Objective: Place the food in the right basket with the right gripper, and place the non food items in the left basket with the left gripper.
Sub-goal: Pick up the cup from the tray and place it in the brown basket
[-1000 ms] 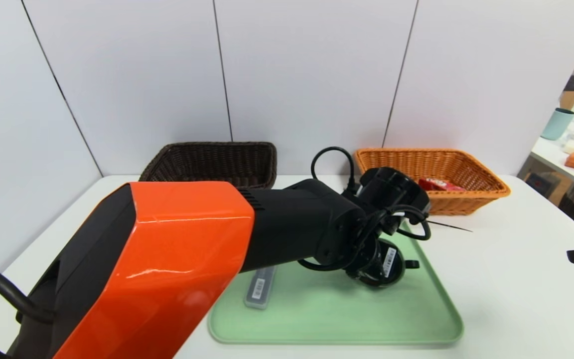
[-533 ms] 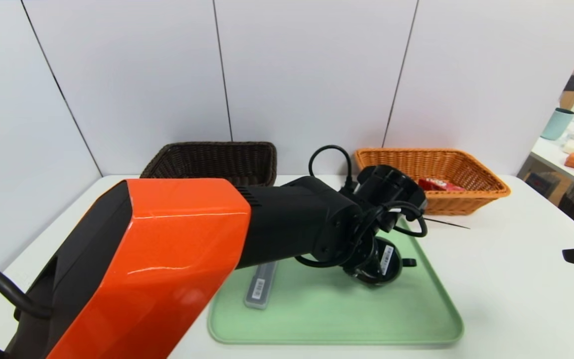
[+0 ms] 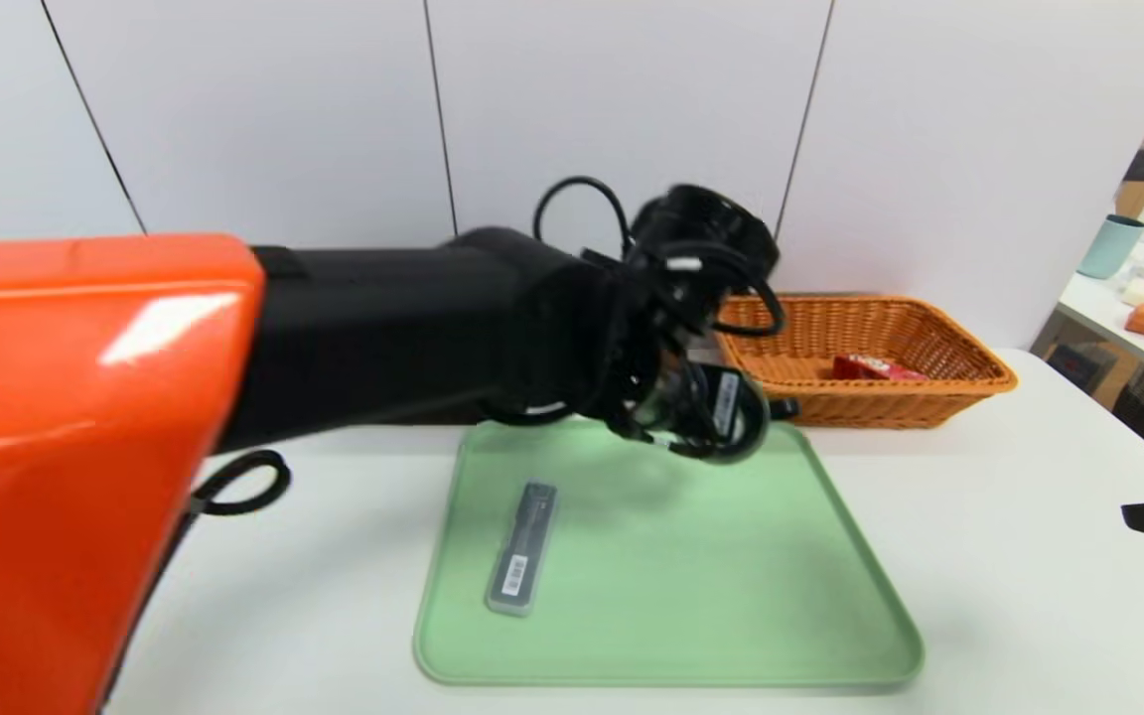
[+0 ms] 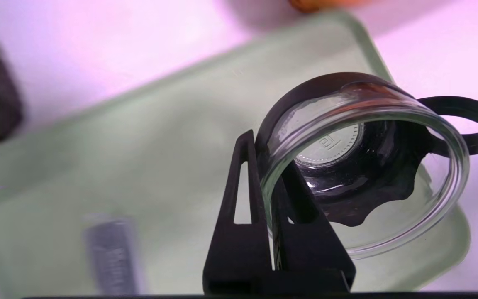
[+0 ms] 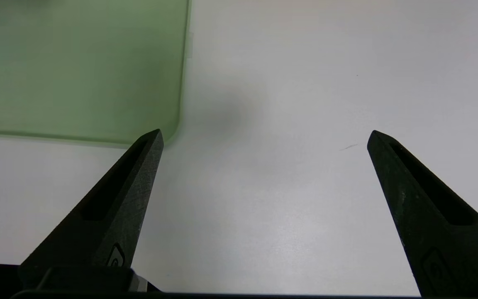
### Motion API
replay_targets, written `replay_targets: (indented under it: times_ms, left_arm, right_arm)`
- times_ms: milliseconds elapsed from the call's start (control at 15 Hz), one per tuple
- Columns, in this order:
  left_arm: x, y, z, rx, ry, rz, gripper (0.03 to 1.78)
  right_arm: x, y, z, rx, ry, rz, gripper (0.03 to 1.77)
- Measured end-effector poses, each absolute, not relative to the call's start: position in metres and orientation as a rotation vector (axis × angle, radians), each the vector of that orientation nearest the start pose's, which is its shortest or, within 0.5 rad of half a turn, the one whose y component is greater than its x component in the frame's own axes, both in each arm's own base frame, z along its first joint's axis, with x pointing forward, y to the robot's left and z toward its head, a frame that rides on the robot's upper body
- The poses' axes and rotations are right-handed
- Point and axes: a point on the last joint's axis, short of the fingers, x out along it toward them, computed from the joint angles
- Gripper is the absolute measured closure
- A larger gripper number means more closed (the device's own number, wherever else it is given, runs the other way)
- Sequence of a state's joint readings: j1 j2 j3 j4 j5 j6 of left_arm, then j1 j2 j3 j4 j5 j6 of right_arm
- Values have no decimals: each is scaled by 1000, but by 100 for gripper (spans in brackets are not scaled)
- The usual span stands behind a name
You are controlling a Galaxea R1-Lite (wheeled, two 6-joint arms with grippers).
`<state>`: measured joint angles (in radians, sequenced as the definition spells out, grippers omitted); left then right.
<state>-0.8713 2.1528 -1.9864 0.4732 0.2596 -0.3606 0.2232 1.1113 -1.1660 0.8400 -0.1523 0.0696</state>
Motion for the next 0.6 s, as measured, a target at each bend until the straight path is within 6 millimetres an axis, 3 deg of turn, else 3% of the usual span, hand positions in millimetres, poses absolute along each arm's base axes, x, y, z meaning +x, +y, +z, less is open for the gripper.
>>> replay_targets:
  times_ms: [333, 467, 600]
  left_arm:
    - [334, -205, 295, -167, 530, -290, 171]
    - [348, -161, 305, -193, 509, -221, 171]
    - [358, -129, 307, -167, 501, -188, 171]
  right_arm:
    - [107, 21, 279, -71, 783, 40, 10]
    - [106, 21, 278, -71, 786, 40, 10]
    - [106, 21, 278, -71, 787, 40, 10]
